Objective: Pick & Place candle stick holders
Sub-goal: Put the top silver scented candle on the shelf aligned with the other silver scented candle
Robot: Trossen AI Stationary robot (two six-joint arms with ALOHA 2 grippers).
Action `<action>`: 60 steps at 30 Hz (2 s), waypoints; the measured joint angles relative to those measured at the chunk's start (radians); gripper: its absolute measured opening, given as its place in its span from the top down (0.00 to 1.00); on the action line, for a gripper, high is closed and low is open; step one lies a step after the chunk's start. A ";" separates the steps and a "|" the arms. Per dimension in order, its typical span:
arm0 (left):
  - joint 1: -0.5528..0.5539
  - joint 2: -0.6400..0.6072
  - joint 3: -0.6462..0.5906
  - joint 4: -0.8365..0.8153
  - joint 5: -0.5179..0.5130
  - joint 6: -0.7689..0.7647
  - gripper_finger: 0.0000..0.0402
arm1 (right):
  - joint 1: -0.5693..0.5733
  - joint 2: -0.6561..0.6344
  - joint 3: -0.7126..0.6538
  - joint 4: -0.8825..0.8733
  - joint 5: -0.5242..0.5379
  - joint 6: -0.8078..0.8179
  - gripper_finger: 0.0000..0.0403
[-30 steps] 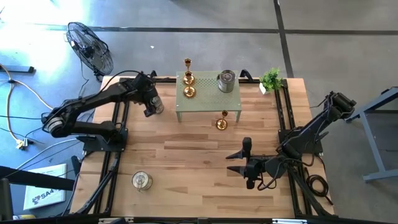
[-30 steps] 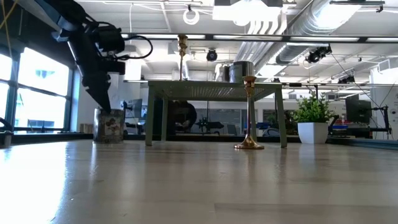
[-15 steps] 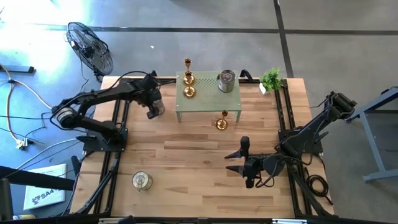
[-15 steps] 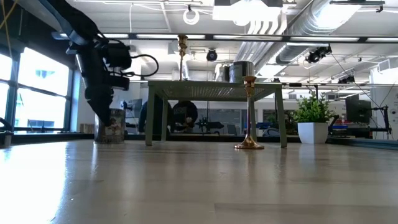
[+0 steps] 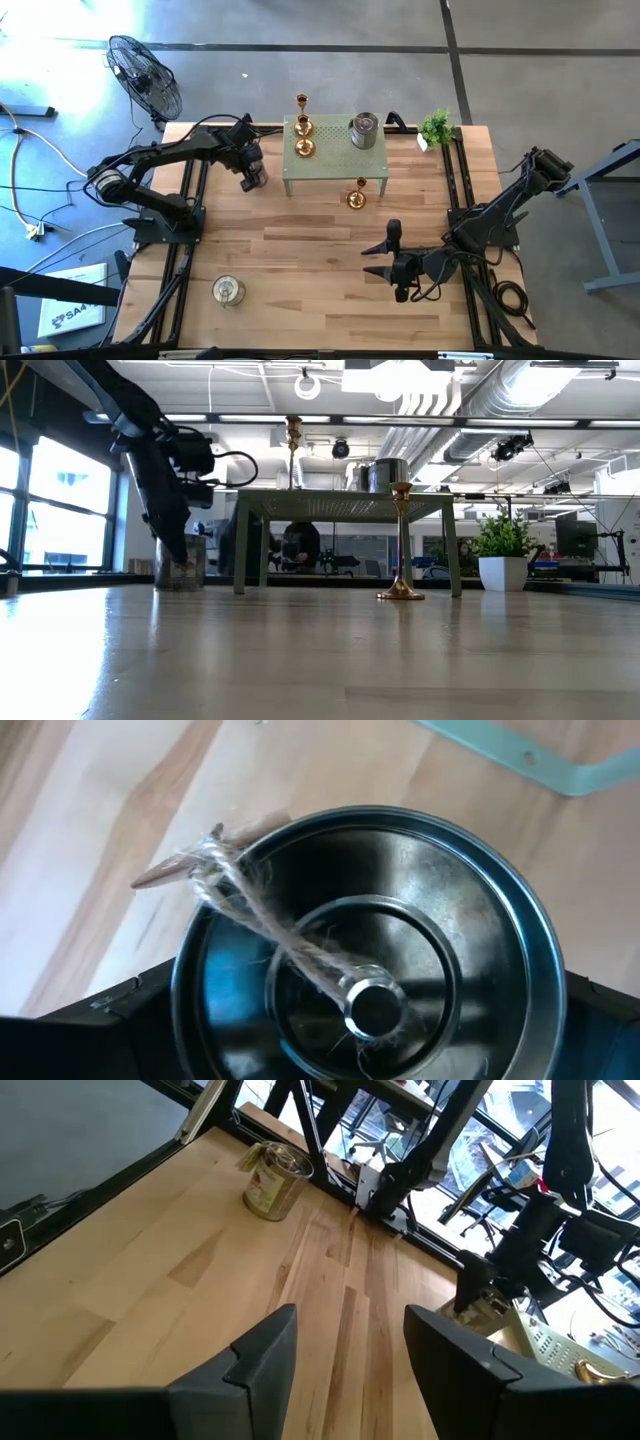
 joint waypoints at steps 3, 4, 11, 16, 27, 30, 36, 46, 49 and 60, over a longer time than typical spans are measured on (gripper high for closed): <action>0.000 0.000 0.000 0.000 0.034 0.000 0.02 | 0.000 0.000 0.000 0.000 0.000 0.002 0.55; 0.000 0.000 0.000 -0.001 0.044 0.001 0.02 | 0.000 0.000 0.000 0.000 -0.002 0.002 0.55; 0.000 0.000 0.000 -0.001 0.082 0.000 0.02 | 0.000 0.000 0.000 -0.019 -0.003 0.037 0.55; 0.000 0.000 0.000 -0.001 0.072 0.000 0.02 | 0.003 0.000 0.000 -0.023 -0.003 0.044 0.55; 0.000 0.122 0.003 0.009 0.055 -0.033 0.06 | 0.003 0.000 0.000 -0.023 -0.022 0.044 0.55; 0.000 0.154 0.004 0.044 0.062 -0.025 0.10 | 0.003 0.000 0.000 -0.023 -0.021 0.044 0.55; 0.000 0.160 0.002 0.117 0.099 -0.025 0.11 | 0.003 0.000 0.000 -0.023 -0.018 0.044 0.55; 0.000 0.163 0.001 0.165 0.222 -0.024 0.11 | 0.003 0.000 0.000 -0.023 -0.016 0.039 0.55; 0.000 0.163 -0.001 0.156 0.265 -0.023 0.11 | 0.003 0.000 0.000 -0.023 -0.015 0.043 0.55; 0.001 0.162 0.000 0.022 0.388 -0.001 0.11 | 0.003 0.000 0.000 -0.025 -0.018 0.043 0.55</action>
